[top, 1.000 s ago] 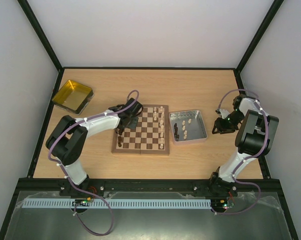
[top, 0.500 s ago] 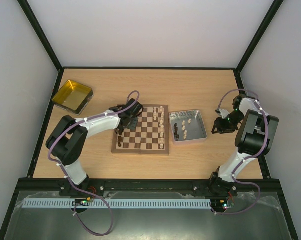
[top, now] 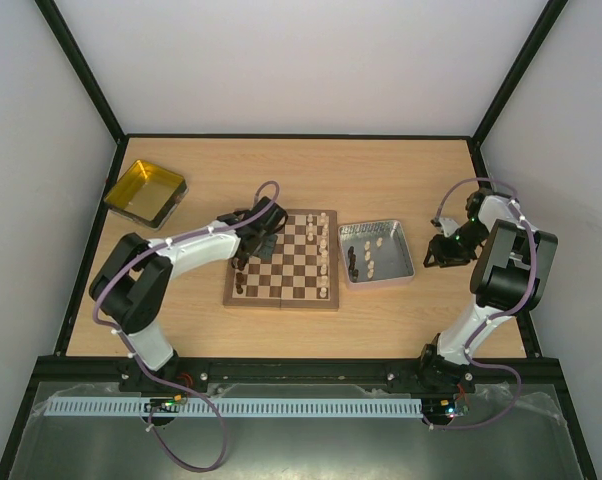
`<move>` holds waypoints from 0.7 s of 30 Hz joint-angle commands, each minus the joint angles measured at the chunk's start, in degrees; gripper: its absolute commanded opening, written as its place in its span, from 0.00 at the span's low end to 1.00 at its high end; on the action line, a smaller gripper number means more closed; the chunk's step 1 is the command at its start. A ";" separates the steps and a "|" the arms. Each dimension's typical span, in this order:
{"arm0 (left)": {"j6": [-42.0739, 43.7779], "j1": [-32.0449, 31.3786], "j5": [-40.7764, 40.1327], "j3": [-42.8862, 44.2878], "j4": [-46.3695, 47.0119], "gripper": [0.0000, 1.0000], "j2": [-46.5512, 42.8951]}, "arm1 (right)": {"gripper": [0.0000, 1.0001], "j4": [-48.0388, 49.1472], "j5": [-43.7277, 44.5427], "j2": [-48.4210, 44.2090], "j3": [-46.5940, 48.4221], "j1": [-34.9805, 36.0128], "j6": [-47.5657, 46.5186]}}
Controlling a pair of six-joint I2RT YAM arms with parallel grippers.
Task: Set up the chess pieces on the board
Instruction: Place the chess piece on the chessboard, then pick up the chess piece from the storage box.
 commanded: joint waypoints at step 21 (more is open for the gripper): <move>3.18 -13.47 -1.31 27.21 -9.39 0.23 6.17 | 0.46 -5.44 3.25 -10.79 12.74 1.91 4.28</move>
